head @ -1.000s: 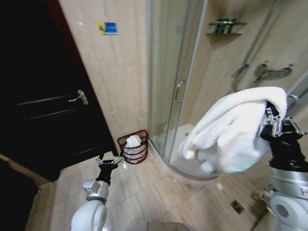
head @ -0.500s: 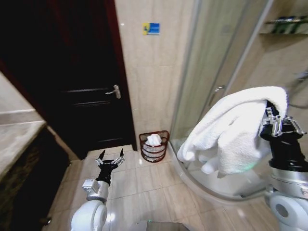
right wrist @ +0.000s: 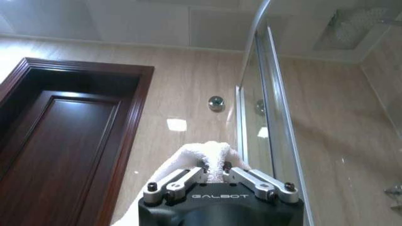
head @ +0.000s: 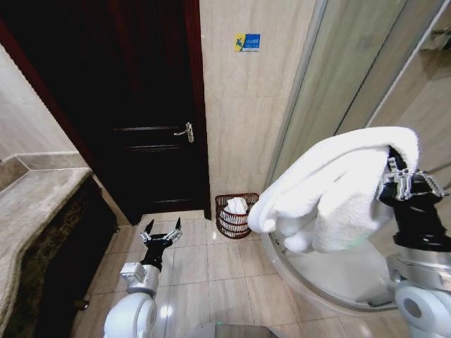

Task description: Discard the used towel into the hamper.

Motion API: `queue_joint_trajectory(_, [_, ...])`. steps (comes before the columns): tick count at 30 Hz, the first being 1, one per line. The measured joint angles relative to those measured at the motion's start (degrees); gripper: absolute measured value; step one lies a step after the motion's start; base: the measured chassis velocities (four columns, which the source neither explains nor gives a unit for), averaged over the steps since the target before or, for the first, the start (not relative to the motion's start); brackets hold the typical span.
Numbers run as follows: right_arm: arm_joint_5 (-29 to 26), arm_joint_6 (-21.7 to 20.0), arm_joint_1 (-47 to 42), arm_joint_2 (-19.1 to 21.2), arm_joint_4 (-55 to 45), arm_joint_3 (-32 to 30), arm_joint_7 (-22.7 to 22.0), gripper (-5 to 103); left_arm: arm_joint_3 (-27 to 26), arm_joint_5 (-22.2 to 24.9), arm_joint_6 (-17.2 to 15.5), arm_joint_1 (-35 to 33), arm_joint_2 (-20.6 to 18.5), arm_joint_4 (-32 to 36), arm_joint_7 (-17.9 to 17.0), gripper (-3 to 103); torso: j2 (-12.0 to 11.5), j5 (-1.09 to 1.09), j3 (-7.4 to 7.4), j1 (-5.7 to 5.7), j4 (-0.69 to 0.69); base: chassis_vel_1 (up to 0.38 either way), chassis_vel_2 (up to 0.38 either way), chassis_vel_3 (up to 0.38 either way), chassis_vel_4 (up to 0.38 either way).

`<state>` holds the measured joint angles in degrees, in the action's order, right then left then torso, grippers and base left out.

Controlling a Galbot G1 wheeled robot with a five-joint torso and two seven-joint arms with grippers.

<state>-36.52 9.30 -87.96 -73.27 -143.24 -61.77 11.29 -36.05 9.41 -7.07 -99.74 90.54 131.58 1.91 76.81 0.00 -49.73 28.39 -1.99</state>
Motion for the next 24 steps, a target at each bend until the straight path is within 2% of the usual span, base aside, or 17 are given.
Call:
queue_joint_trajectory(9, [0.03,0.0,-0.14,-0.03,0.0,0.0,-0.04,4,0.0,0.0,0.0,0.0,0.0,0.0,0.0,100,0.0,0.0,0.0,0.0,-0.02,0.065,0.066,-0.077,-0.07])
queue_joint_trajectory(13, [0.02,0.0,-0.19,0.01,0.0,0.01,-0.16,4,0.0,0.0,0.0,0.0,0.0,0.0,0.0,100,-0.01,0.02,0.0,-0.01,-0.01,0.178,0.179,-0.168,-0.192])
queue_joint_trajectory(15, [-0.06,0.05,-0.18,0.02,0.0,0.08,-0.22,4,-0.01,0.0,0.0,0.0,0.0,0.0,0.0,100,-0.01,-0.04,0.0,-0.01,-0.02,0.207,0.2,-0.224,-0.211])
queue_joint_trajectory(17, [-0.36,0.27,-0.09,0.0,0.0,0.33,-0.67,4,-0.01,0.0,0.0,0.0,0.0,0.01,0.0,100,-0.01,0.02,0.0,-0.01,-0.02,0.246,0.218,-0.233,-0.222])
queue_joint_trajectory(18, [-0.84,0.49,0.01,-0.03,0.0,0.53,-1.23,4,-0.02,0.0,0.0,0.01,-0.01,0.0,0.0,100,-0.01,0.01,0.01,-0.01,-0.01,0.166,0.172,-0.202,-0.222])
queue_joint_trajectory(19, [-1.18,0.61,0.04,-0.09,-0.01,0.59,-1.43,4,-0.04,0.0,0.0,0.0,-0.03,0.0,0.0,100,-0.01,-0.1,0.0,0.0,-0.02,0.166,0.158,-0.157,-0.147])
queue_joint_trajectory(22, [-1.62,0.91,0.04,-0.03,-0.01,0.61,-1.37,4,-0.04,0.0,0.0,0.0,-0.03,0.0,0.0,100,-0.01,0.0,0.01,-0.01,-0.02,0.128,0.133,-0.132,-0.124])
queue_joint_trajectory(24, [-1.75,1.1,0.09,0.07,-0.01,0.62,-1.14,4,-0.04,0.0,0.0,0.0,-0.03,0.0,0.0,100,-0.01,-0.02,0.0,0.0,-0.02,0.038,0.039,-0.016,-0.054])
